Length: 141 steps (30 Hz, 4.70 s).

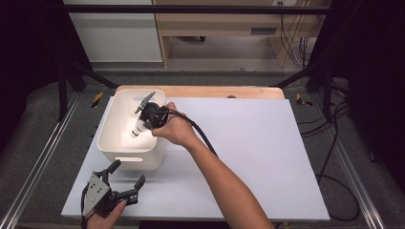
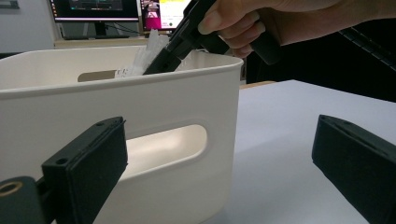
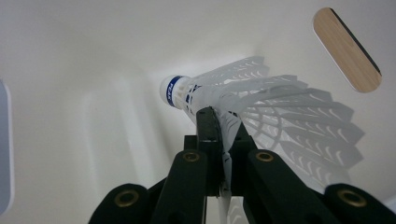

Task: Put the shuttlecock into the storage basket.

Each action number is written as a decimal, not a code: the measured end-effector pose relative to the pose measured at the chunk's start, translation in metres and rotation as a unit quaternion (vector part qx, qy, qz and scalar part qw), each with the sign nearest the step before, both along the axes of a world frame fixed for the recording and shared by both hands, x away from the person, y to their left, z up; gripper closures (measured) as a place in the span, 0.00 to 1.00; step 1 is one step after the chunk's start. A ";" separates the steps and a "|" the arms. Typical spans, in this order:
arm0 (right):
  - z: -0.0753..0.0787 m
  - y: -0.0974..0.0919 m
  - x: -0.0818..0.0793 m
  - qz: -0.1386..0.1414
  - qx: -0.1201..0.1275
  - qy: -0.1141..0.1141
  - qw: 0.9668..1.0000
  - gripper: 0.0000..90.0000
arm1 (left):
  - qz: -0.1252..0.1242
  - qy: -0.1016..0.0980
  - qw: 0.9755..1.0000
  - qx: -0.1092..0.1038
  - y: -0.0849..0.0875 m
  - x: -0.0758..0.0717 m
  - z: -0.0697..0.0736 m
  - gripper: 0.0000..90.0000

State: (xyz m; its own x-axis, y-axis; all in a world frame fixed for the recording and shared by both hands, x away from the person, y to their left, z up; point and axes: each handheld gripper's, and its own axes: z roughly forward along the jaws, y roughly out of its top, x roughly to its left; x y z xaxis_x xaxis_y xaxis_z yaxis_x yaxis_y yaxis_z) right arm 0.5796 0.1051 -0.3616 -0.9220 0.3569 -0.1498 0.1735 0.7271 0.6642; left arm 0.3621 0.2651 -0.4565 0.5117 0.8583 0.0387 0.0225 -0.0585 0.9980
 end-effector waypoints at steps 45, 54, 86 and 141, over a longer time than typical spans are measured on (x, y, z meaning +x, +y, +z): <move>0.038 -0.048 -0.023 -0.048 0.094 0.012 0.994 0.43 | 0.000 0.001 1.000 0.002 -0.001 0.000 -0.001 0.04; 0.040 -0.051 -0.022 -0.051 0.100 0.017 0.994 0.40 | 0.003 0.001 1.000 0.000 0.000 0.000 -0.001 0.04; 0.041 -0.061 -0.020 -0.092 0.133 0.029 0.986 0.17 | 0.008 0.001 1.000 0.002 -0.002 0.002 -0.002 0.04; 0.050 -0.087 -0.036 -0.117 0.187 -0.005 0.975 0.06 | -0.004 -0.004 1.000 0.003 -0.002 -0.001 0.000 0.04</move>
State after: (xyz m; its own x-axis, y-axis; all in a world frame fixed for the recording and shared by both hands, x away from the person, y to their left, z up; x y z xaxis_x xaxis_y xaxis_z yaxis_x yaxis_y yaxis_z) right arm 0.5438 0.0178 -0.3114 -0.8084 0.5882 0.0219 0.2969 0.3755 0.8780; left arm 0.3611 0.2632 -0.4564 0.5183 0.8539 0.0472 0.0143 -0.0638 0.9979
